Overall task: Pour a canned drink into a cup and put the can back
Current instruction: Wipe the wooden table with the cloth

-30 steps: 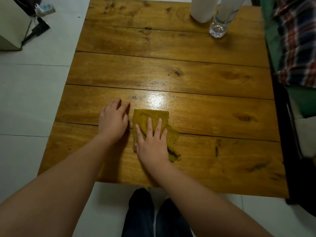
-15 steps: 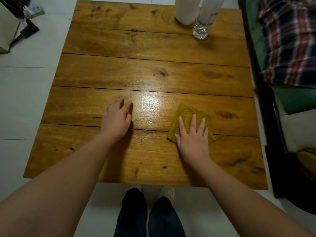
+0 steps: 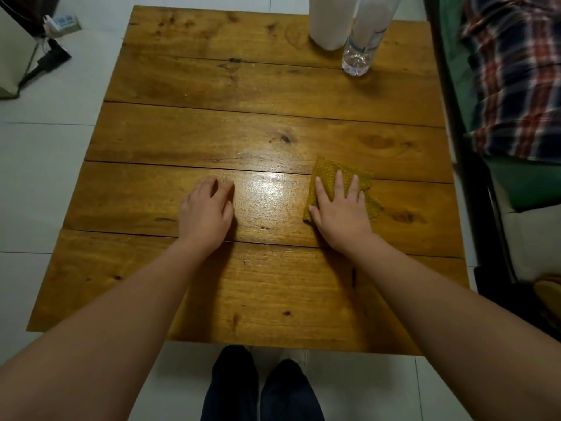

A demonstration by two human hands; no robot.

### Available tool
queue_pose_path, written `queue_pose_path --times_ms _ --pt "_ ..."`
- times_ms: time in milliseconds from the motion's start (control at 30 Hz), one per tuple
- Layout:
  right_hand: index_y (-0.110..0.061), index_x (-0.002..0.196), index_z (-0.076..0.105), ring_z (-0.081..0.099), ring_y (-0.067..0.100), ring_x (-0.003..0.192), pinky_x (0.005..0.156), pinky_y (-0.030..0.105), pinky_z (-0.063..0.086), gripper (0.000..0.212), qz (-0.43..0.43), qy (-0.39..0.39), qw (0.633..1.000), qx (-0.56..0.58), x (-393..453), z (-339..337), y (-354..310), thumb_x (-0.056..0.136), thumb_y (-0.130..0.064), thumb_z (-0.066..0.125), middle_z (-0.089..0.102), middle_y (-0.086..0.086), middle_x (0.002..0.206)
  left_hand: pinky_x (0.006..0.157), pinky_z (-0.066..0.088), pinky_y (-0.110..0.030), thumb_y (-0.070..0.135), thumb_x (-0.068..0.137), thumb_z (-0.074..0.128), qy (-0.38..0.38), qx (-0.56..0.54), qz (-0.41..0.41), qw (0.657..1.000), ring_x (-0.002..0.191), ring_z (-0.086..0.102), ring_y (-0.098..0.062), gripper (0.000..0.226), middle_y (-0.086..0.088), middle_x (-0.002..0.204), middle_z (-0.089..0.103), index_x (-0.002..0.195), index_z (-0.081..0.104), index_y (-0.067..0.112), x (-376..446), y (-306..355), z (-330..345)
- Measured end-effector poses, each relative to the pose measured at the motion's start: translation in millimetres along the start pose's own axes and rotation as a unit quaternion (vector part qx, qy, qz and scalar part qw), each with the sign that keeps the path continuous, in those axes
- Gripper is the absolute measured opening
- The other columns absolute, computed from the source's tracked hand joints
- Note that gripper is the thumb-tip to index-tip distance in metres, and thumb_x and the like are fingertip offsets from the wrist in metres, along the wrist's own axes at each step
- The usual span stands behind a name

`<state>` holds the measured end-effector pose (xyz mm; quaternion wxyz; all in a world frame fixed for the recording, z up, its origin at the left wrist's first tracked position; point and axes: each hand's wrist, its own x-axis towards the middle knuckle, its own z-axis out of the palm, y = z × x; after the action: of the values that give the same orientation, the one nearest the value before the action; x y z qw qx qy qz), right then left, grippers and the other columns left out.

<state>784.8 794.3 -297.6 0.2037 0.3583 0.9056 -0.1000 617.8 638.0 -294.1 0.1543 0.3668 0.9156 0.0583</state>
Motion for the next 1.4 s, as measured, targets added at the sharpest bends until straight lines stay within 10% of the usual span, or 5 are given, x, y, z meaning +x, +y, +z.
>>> queue_pose_path --times_ms 600,833,1400 --pt "-0.009 0.129 0.045 0.044 0.027 0.117 0.092 0.038 0.039 0.041 0.059 0.13 0.982 0.124 -8 -19 54 0.095 -0.033 0.042 0.053 0.009 0.125 0.114 0.021 -0.041 0.034 0.092 0.049 -0.028 -0.108 0.037 0.993 0.139 0.024 -0.021 0.043 -0.004 0.149 0.032 0.133 0.046 0.02 11 77 13" --pt "-0.009 0.119 0.048 0.044 0.026 0.111 0.086 0.037 0.041 0.033 0.095 0.122 0.978 0.14 -1 -17 60 0.091 -0.026 0.051 0.051 0.011 0.119 0.114 0.019 -0.038 0.039 0.089 0.053 -0.021 -0.122 0.056 0.991 0.141 0.021 -0.019 0.028 -0.005 0.149 0.032 0.101 0.057 0.014 6 109 32" --pt "-0.01 0.092 0.052 0.046 0.024 0.101 0.079 0.033 0.037 0.006 0.05 0.145 0.954 0.258 29 -30 63 0.087 -0.013 0.053 0.052 0.005 0.098 0.103 0.03 -0.029 0.019 0.088 0.056 0.016 -0.2 0.035 0.979 0.128 0.037 -0.016 0.012 -0.001 0.131 0.05 0.094 0.056 0.009 9 113 35"
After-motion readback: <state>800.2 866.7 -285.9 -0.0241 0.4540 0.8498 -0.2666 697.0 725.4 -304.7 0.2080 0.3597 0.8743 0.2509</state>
